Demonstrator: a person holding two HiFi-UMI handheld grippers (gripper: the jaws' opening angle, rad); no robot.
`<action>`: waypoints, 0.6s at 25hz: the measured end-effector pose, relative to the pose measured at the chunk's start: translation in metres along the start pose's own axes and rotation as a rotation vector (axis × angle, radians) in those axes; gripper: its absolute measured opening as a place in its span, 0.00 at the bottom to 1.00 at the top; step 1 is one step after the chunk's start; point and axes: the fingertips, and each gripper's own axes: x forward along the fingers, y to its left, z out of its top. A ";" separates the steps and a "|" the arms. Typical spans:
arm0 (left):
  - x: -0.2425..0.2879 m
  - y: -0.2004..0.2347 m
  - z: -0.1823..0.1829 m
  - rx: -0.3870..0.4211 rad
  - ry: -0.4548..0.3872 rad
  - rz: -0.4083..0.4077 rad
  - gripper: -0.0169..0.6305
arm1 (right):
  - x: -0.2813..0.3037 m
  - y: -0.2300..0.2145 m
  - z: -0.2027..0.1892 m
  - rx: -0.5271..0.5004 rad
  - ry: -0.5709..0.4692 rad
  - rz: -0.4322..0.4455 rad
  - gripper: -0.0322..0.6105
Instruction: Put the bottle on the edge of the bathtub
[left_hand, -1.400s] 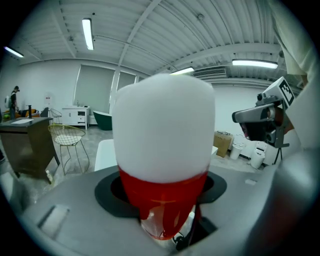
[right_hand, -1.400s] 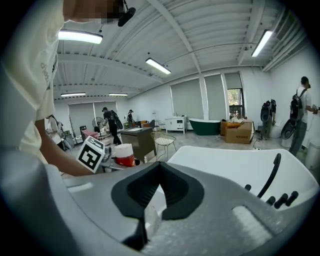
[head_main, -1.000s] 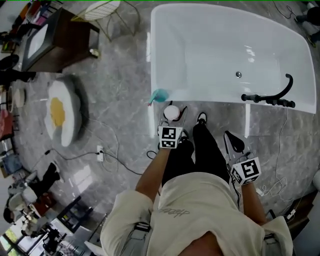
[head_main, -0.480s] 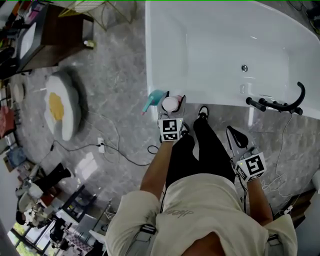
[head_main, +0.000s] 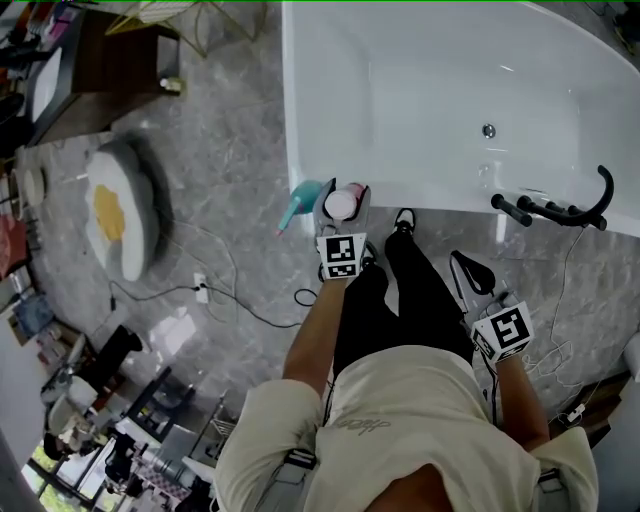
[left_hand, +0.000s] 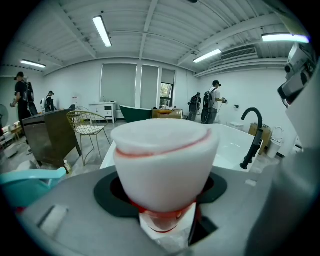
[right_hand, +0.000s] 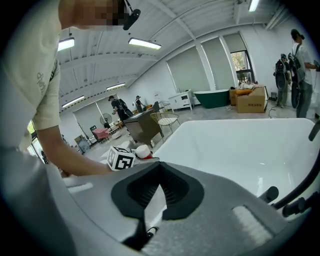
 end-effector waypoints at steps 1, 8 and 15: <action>0.000 -0.001 0.000 0.011 -0.004 0.000 0.50 | 0.000 0.001 0.000 0.002 -0.001 0.004 0.05; -0.007 -0.010 -0.007 0.059 0.027 0.010 0.50 | -0.002 0.003 -0.002 0.006 -0.010 0.005 0.05; -0.007 -0.010 -0.014 0.052 0.074 0.032 0.51 | -0.006 0.011 -0.002 0.006 -0.030 0.009 0.05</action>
